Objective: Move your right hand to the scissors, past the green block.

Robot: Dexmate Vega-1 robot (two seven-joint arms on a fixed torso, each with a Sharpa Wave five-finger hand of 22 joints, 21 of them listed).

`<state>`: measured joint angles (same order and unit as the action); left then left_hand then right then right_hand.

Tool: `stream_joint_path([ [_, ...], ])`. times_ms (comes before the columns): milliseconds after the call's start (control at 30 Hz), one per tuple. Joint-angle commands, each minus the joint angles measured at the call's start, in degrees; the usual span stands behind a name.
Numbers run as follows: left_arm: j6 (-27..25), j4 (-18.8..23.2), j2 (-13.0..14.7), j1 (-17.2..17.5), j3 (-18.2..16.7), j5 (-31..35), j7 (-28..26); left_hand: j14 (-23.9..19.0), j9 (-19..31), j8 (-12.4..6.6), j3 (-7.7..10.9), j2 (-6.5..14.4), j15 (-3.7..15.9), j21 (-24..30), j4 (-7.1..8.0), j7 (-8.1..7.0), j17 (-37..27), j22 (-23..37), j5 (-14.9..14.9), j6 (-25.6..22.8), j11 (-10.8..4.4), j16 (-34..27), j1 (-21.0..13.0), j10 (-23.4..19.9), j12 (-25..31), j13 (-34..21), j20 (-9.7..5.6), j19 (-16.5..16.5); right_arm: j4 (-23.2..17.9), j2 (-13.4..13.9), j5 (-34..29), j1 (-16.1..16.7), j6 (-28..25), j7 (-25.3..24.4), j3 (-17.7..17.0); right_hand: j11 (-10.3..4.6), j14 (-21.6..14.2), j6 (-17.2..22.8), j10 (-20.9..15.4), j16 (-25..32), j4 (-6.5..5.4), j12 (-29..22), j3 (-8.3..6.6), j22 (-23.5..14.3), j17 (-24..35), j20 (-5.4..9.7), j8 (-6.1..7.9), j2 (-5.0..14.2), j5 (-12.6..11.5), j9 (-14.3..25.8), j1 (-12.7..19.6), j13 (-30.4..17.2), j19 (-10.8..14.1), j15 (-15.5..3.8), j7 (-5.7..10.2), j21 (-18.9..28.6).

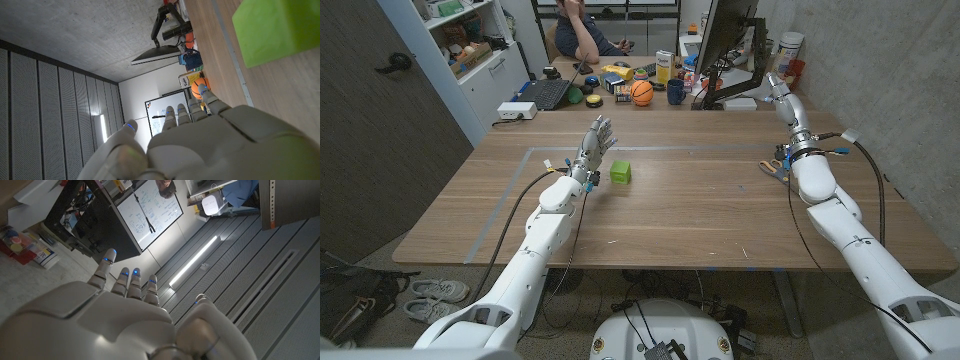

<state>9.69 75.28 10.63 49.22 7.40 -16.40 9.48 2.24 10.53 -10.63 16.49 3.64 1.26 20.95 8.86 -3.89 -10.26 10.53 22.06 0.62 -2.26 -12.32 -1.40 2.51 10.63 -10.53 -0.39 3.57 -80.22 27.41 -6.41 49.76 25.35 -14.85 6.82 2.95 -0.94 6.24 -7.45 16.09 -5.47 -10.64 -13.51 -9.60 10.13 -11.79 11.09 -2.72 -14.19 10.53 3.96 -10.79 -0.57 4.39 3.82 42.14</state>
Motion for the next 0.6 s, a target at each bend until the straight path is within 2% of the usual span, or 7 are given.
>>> stream_joint_path([
  [33, -0.37, 0.6, -0.72, 0.42, -0.85, 0.92, 0.49, 0.42, 0.11, -0.2, -0.12, 0.53, -0.01, -0.38, 0.02, -0.32, -0.24, 0.15, 0.35, 0.02, -0.2, -0.34, -0.03, 0.15, 0.32, -0.31, 0.09, 0.41, -8.2, 2.78, -11.72, 3.39, -10.16, -9.56, -0.42, -0.87, -0.36, -0.02, -0.22, -0.15, 0.39, -0.17, 0.51, 0.0, 0.03, -0.38, -0.07, -1.16, -0.15, 0.15, 0.32, -0.12, 0.12, 0.44, 1.05, -0.51],
  [233, -0.38, 0.49, -0.93, 0.26, -0.98, 1.22, 0.65, 0.43, 0.11, -0.2, -0.2, 0.53, -0.05, -0.47, 0.01, -0.37, -0.24, 0.15, 0.37, 0.03, -0.2, -0.32, -0.04, 0.16, 0.31, -0.31, 0.1, 0.45, -11.2, 3.86, -16.01, 4.45, -15.77, -12.23, 0.07, -1.56, -0.25, -1.47, 0.82, -0.49, 0.77, 0.11, 1.0, -0.01, 0.05, -0.45, -0.56, -1.89, -0.14, 0.17, 0.67, -0.13, 0.17, 0.69, 1.84, -1.4],
  [400, -0.54, 0.53, -1.04, 0.23, -1.11, 1.4, 0.72, 0.41, 0.11, -0.21, -0.28, 0.52, -0.01, -0.56, 0.0, -0.34, -0.24, 0.15, 0.4, 0.01, -0.21, -0.32, -0.05, 0.16, 0.31, -0.31, 0.06, 0.51, -13.48, 4.56, -20.65, 5.09, -21.1, -15.09, 1.01, -1.7, 2.14, -2.32, 2.18, -1.88, 1.26, 0.22, 1.72, 0.02, 0.12, -0.52, -0.48, -2.67, -0.15, 0.22, 1.17, -0.16, -2.33, 0.96, 2.3, -4.0],
  [533, -0.64, 0.47, -1.11, 0.12, -1.2, 1.52, 0.79, 0.42, 0.11, -0.2, -0.33, 0.53, -0.06, -0.64, 0.0, -0.33, -0.24, 0.16, 0.42, 0.02, -0.21, -0.31, -0.06, 0.16, 0.31, -0.31, 0.06, 0.53, -14.7, 5.12, -23.3, 5.33, -25.03, -16.1, 1.95, -1.96, 2.7, -2.18, 2.51, -2.25, 1.4, 0.17, 1.96, 0.03, 0.14, -0.54, -0.33, -2.82, -0.17, 0.23, 1.36, -0.17, -3.54, 0.97, 3.3, -5.16],
  [600, -0.65, 0.35, -1.15, 0.03, -1.23, 1.49, 0.97, 0.41, 0.11, -0.23, -0.37, 0.54, -0.06, -0.66, 0.0, -0.26, -0.24, 0.16, 0.43, -0.06, -0.24, -0.31, -0.06, 0.17, 0.3, -0.31, 0.09, 0.59, -15.55, 5.58, -24.53, 5.44, -27.55, -15.69, 2.48, -2.39, 2.73, -2.21, 3.02, -2.4, 1.59, 0.19, 2.19, 0.02, 0.16, -0.54, -0.27, -2.94, -0.19, 0.23, 1.61, -0.18, -4.29, 0.96, 4.83, -6.19],
])
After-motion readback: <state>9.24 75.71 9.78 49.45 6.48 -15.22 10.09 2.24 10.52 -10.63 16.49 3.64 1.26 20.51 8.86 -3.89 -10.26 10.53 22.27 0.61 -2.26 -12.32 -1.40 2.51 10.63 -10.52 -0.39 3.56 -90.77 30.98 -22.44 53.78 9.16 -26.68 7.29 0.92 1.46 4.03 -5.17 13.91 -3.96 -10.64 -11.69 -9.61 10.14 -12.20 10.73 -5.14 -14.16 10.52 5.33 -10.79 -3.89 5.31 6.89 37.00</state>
